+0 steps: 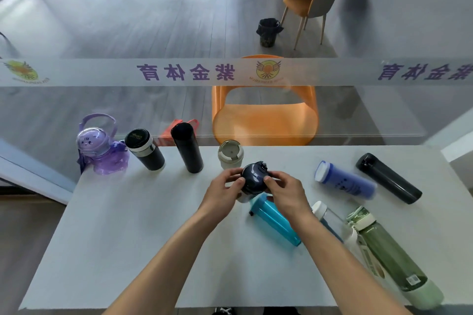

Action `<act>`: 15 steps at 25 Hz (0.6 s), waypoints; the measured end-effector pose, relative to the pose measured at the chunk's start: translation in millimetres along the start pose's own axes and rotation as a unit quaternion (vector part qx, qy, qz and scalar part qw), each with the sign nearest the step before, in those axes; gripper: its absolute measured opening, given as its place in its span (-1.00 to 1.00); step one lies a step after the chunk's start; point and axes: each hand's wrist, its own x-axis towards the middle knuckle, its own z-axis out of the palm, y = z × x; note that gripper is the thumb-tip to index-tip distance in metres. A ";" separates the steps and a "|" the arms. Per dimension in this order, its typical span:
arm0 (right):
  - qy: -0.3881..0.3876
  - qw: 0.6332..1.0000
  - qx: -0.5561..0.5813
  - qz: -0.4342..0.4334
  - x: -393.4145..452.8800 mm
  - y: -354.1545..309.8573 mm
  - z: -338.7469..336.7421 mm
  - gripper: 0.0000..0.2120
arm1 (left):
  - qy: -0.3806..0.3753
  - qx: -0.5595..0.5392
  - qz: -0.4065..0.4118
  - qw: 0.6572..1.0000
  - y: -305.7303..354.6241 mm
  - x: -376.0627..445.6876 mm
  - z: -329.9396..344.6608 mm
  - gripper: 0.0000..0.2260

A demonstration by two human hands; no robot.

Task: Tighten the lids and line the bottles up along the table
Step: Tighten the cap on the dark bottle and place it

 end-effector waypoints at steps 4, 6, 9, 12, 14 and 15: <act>0.010 1.000 0.006 -0.002 40.5 -9.5 -45.8 -0.99 | -0.008 -0.015 -0.021 1.000 28.5 24.1 46.1 -0.73; -0.001 1.000 0.000 0.003 64.6 -8.0 -61.6 -0.97 | -0.005 -0.020 -0.037 0.999 36.7 38.4 65.9 -0.73; -0.022 0.999 -0.024 0.010 95.5 -2.9 -75.8 -0.87 | 0.009 -0.024 -0.066 0.997 46.3 55.4 90.4 -0.70; -0.039 0.998 -0.039 0.027 120.5 3.4 -86.0 -0.79 | 0.021 -0.030 -0.089 0.995 48.8 68.2 110.4 -0.68; -0.050 0.997 -0.051 0.033 131.9 8.1 -89.7 -0.76 | 0.031 -0.033 -0.095 0.994 47.4 75.3 119.5 -0.66; -0.051 0.997 -0.054 0.036 137.3 8.7 -90.9 -0.74 | 0.036 -0.035 -0.102 0.994 46.8 78.9 122.2 -0.65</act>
